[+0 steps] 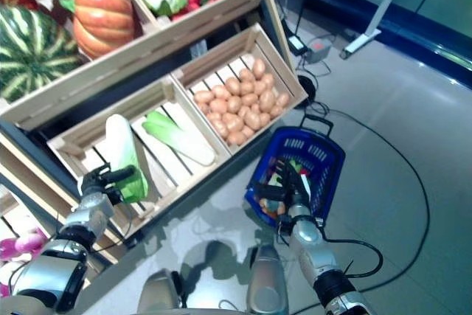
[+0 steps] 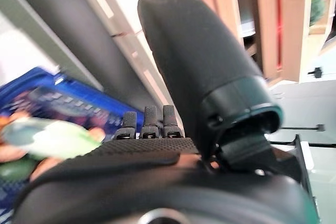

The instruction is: Put vegetables into the basket

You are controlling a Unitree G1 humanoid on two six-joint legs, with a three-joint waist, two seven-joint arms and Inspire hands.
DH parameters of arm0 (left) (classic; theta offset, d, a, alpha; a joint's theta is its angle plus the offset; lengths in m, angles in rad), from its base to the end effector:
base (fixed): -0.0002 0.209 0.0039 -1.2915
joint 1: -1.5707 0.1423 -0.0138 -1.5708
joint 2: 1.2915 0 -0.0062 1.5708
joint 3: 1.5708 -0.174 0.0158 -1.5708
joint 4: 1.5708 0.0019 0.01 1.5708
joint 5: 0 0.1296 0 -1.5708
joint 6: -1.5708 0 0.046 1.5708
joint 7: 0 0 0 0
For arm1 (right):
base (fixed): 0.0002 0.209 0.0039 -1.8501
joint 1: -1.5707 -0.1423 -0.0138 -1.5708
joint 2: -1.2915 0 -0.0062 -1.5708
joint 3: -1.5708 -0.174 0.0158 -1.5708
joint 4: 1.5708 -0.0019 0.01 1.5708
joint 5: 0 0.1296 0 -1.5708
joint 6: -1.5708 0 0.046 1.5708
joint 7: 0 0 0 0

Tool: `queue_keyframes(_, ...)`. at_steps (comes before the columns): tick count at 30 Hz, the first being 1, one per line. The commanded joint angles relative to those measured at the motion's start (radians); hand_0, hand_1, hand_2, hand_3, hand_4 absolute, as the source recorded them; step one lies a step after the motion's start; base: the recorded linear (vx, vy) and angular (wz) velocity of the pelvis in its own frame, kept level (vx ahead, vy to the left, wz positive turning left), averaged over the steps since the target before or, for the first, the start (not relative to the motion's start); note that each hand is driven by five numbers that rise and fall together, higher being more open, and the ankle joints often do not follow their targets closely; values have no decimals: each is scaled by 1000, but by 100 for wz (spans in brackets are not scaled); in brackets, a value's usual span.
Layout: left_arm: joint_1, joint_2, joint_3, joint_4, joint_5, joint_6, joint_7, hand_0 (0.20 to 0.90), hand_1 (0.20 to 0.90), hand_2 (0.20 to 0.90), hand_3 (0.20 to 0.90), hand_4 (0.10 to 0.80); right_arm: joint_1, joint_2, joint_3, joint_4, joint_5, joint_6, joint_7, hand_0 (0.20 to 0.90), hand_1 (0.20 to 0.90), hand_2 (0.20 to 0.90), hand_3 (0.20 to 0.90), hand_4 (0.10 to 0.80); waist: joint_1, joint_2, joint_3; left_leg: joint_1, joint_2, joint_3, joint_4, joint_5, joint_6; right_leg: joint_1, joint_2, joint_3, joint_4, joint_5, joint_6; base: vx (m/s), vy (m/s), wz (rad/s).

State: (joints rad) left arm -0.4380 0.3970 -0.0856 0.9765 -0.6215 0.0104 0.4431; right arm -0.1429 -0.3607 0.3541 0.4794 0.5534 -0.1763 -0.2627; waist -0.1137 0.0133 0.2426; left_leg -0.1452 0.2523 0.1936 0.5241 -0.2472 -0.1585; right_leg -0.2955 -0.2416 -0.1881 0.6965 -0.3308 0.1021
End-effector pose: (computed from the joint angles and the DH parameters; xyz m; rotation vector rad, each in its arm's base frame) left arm 0.2422 0.2441 0.0080 -0.0764 0.5325 0.6783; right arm 0.2025 -0.1805 0.0023 0.0592 0.2783 -0.1229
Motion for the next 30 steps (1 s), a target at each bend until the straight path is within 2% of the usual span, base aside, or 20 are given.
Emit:
queue_keyframes(1,-5,37,40,-135,47,-232,78,300,300,300,300,400,8,37,-40,-83,-54,-148,44,900,900,900,900,800,34,-19,-91,36,-17,8,-127,97,68,172,-32,-25,-240,118,1,58,-48,-3)
queue_keyframes(2,11,26,44,-154,58,-253,79,300,300,300,300,400,12,39,-41,-85,-59,-155,50,900,900,900,900,800,36,-17,-101,54,-20,9,-161,113,65,193,-22,-31,-281,131,3,63,-28,-6)
queue_keyframes(4,58,-4,30,-222,172,-315,101,300,300,300,300,400,28,47,-54,-93,-57,-170,77,900,900,900,900,800,43,-15,-116,108,-36,14,-241,141,63,254,-6,-46,-373,161,7,75,-23,-6)
queue_keyframes(6,86,-17,8,-286,254,-336,116,300,300,300,300,400,42,51,-71,-111,-36,-179,111,900,900,900,900,800,48,-14,-124,138,-48,21,-289,159,64,284,4,-55,-424,185,12,48,-21,4)
queue_keyframes(10,158,-28,-7,-430,297,-360,92,300,300,300,300,400,69,72,-109,-155,5,-181,176,900,900,900,900,800,61,-14,-137,181,-65,20,-372,195,61,334,19,-65,-508,227,21,25,-21,1)
queue_keyframes(13,203,-26,-17,-605,331,-360,47,300,300,300,300,400,55,86,-133,-198,67,-171,248,900,900,900,900,800,85,-23,-153,223,-83,9,-471,227,59,383,31,-81,-598,268,32,35,-44,4)
queue_keyframes(17,211,-12,-40,-713,350,-358,-1,300,300,300,300,400,32,94,-152,-226,189,-126,349,900,900,900,900,800,105,-33,-166,249,-91,4,-528,240,59,410,35,-93,-654,298,41,21,-44,7)
queue_keyframes(18,207,-9,-51,-744,372,-366,-21,300,300,300,300,400,19,93,-161,-228,275,-95,420,900,900,900,900,800,111,-36,-172,257,-94,4,-548,244,59,418,37,-99,-673,308,43,1,-27,6)
queue_keyframes(20,201,1,-70,-771,393,-378,-53,300,300,300,300,400,3,90,-174,-228,319,-77,469,900,900,900,900,800,121,-38,-179,268,-96,1,-582,253,58,429,39,-110,-697,319,47,4,-24,6)
queue_keyframes(23,177,21,-108,-801,427,-377,-115,300,300,300,300,400,-58,54,-186,-225,350,-75,514,900,900,900,900,800,138,-45,-193,271,-101,-13,-610,255,56,443,46,-127,-735,339,53,-4,-28,7)
queue_keyframes(28,145,43,-142,-808,476,-399,-146,300,300,300,300,400,-136,19,-197,-230,367,-75,539,900,900,900,900,800,144,-52,-202,268,-105,-16,-611,245,60,443,53,-129,-752,347,52,-11,-13,4)
queue_keyframes(30,136,51,-156,-804,513,-413,-151,300,300,300,300,400,-162,11,-198,-238,411,-50,565,900,900,900,900,800,144,-54,-203,270,-104,-11,-611,243,61,441,53,-125,-751,347,52,0,0,0)
